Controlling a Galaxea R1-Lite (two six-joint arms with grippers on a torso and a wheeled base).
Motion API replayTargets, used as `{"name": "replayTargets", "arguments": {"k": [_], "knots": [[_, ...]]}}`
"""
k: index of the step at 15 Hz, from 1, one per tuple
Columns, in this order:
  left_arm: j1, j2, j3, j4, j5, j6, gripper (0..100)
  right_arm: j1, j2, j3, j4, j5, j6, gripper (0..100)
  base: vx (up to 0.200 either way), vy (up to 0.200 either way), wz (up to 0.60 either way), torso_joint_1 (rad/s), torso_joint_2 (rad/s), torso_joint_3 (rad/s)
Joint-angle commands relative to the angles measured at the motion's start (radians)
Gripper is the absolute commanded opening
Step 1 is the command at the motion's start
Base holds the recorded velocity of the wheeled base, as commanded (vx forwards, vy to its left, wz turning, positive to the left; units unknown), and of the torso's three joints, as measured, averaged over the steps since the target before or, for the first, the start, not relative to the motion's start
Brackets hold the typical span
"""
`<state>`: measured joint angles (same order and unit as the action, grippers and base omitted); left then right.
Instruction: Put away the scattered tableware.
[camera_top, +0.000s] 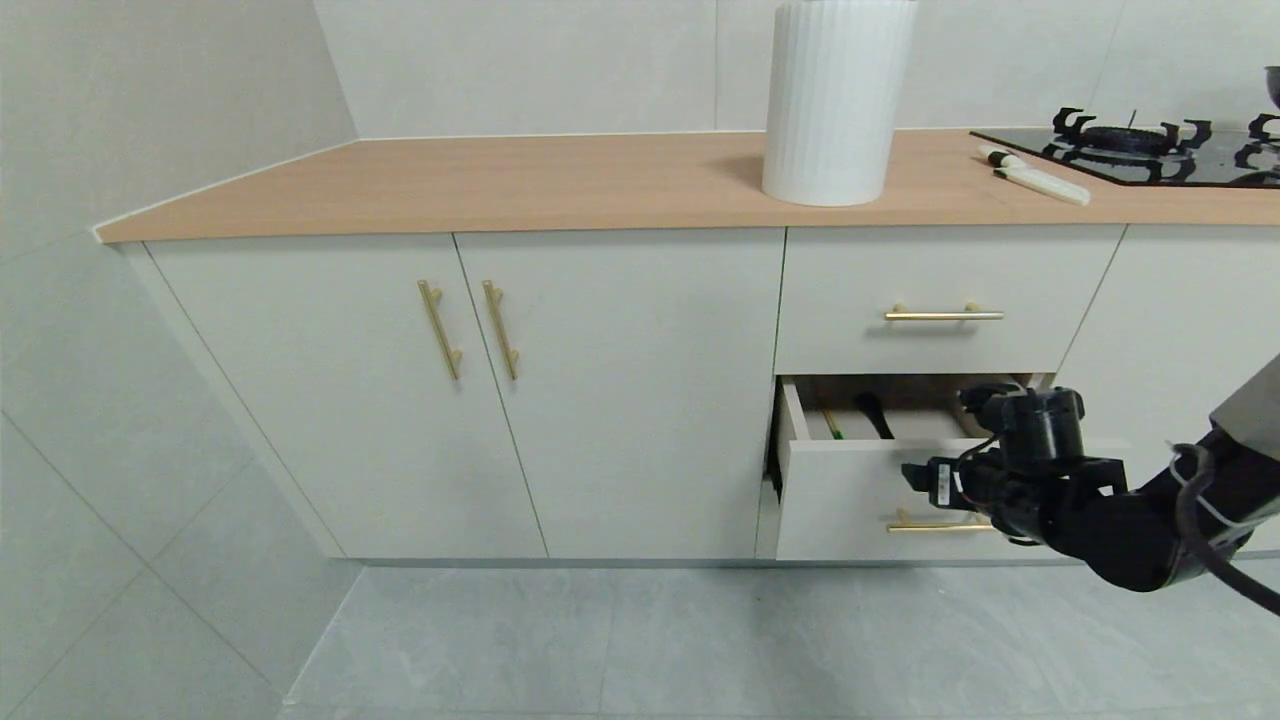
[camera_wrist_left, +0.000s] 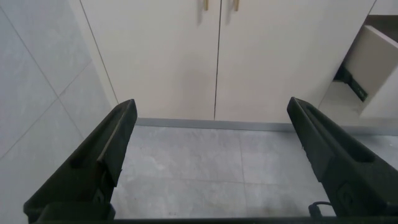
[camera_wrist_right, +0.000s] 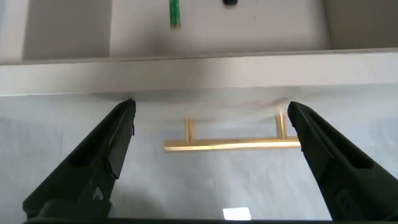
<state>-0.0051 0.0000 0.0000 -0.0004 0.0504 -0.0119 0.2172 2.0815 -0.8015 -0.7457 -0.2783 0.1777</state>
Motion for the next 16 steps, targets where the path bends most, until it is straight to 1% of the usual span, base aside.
{"name": "replayTargets", "arguments": {"k": [1,2,4,5,6,7,9,16], "knots": [[0.001,0.000,0.000,-0.001,0.000,0.000,100,-0.018,0.074,-0.001,-0.072,-0.005,-0.001,100,0.000,0.000,0.00,0.000,0.00,0.000],[0.001,0.000,0.000,0.000,0.000,0.000,100,-0.029,0.109,-0.007,-0.135,-0.007,-0.001,100,0.000,0.000,0.00,0.000,0.00,0.000],[-0.001,0.000,0.000,-0.001,0.000,0.000,100,-0.035,0.144,-0.015,-0.205,-0.007,-0.001,100,0.000,0.000,0.00,0.000,0.00,0.000],[-0.001,0.000,0.000,-0.001,0.000,0.000,100,-0.045,0.193,-0.033,-0.294,-0.013,-0.001,100,0.000,0.000,0.00,0.000,0.00,0.000],[0.001,0.000,0.000,0.000,0.000,0.000,100,-0.048,0.209,-0.038,-0.320,-0.018,-0.001,100,0.000,0.000,0.00,0.000,0.00,0.000],[-0.001,0.000,0.000,-0.001,0.000,0.000,100,-0.059,0.250,-0.070,-0.371,-0.027,-0.001,100,0.000,0.000,0.00,0.000,0.00,0.000],[-0.001,0.000,0.000,-0.001,0.000,0.001,100,-0.068,0.292,-0.111,-0.397,-0.042,0.006,100,0.000,0.000,0.00,0.000,0.00,0.000],[0.001,0.000,0.000,0.000,0.000,0.000,100,-0.091,0.365,-0.242,-0.399,-0.064,0.105,100,0.000,0.000,0.00,0.000,0.00,0.000]]}}
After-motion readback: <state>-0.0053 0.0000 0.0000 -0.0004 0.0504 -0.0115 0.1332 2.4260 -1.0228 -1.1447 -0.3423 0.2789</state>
